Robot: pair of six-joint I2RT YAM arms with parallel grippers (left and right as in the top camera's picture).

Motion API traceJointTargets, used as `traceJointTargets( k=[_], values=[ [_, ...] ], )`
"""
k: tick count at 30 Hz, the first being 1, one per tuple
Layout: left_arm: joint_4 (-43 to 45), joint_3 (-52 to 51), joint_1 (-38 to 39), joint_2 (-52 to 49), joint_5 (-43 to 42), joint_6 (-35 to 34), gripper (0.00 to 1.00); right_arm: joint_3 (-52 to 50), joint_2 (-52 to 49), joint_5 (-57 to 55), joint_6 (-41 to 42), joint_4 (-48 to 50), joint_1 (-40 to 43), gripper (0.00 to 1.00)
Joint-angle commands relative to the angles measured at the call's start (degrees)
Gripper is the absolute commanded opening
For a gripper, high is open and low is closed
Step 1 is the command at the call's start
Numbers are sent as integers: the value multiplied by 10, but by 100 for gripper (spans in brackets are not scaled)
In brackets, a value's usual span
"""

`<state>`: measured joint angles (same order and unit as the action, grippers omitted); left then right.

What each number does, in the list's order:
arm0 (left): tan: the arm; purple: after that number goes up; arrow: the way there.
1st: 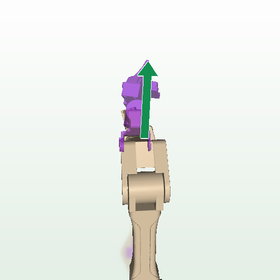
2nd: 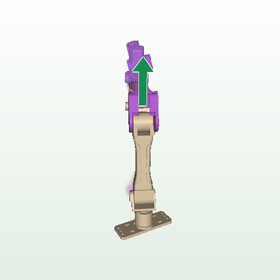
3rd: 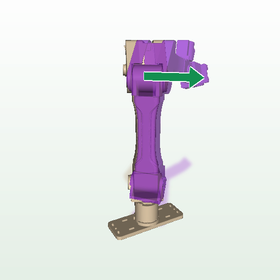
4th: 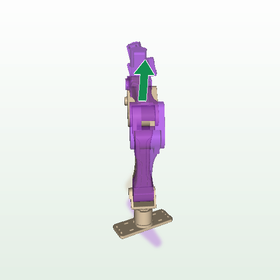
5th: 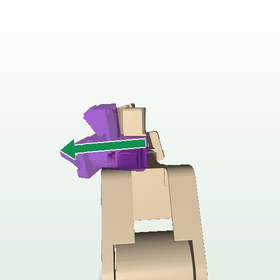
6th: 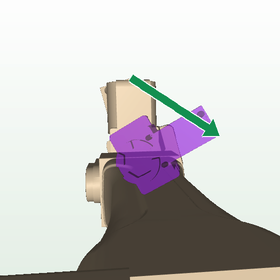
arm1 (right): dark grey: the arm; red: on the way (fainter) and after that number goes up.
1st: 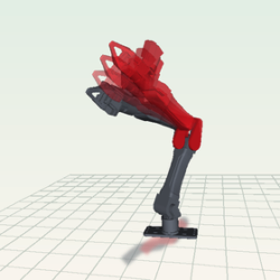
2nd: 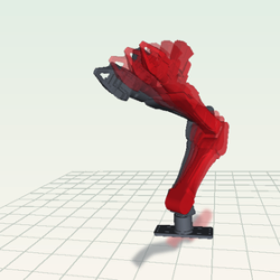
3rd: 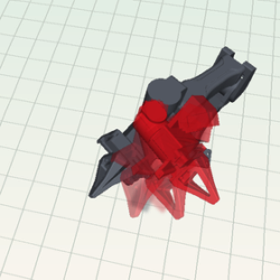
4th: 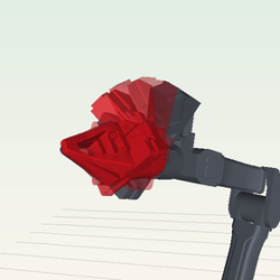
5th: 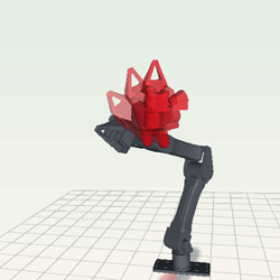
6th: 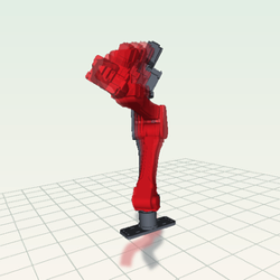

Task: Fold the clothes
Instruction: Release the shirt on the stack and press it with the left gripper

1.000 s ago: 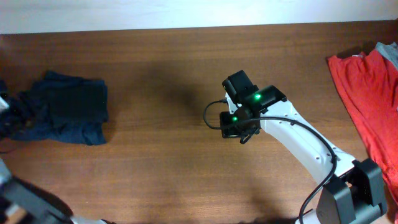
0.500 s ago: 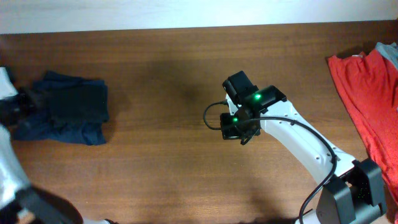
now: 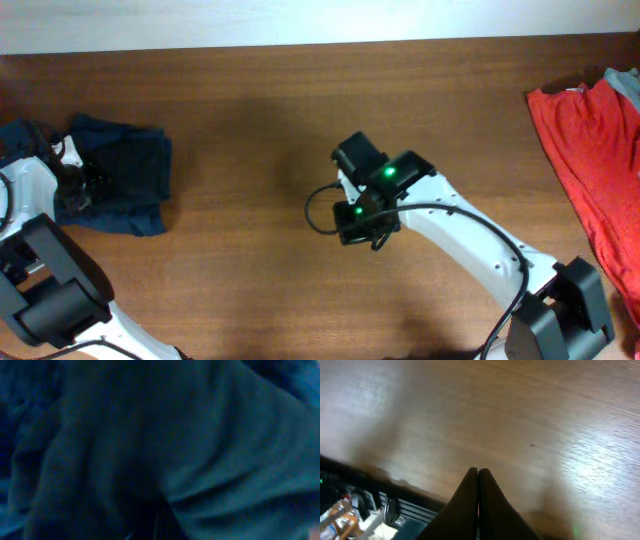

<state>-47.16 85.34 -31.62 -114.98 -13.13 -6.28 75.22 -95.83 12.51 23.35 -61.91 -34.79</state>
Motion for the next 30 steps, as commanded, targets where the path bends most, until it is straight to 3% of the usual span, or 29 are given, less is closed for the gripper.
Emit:
traceJointTargets(
  k=[1, 5, 9, 11, 15, 21, 30],
  values=[
    [0, -2, -15, -30, 80, -47, 6, 10, 14, 3, -5, 1, -20, 4],
    [-7, -2, -24, -42, 79, -71, 6, 10, 14, 3, -5, 0, -27, 4],
    [-14, 0, -39, -26, -12, -69, 1, 10, 14, 3, -5, -5, -27, 4],
    [-30, 0, -46, 12, -17, -62, 1, 10, 14, 3, -5, -5, -27, 4],
    [-34, 0, -47, 90, -16, -61, 2, 10, 14, -5, -5, -4, -27, 4],
    [-51, -1, -53, 205, 57, -71, 12, 10, 14, -18, -5, -3, -27, 4],
    [-10, -34, -48, 166, 65, -70, 14, 10, 14, -21, -5, 0, -27, 4]
  ],
)
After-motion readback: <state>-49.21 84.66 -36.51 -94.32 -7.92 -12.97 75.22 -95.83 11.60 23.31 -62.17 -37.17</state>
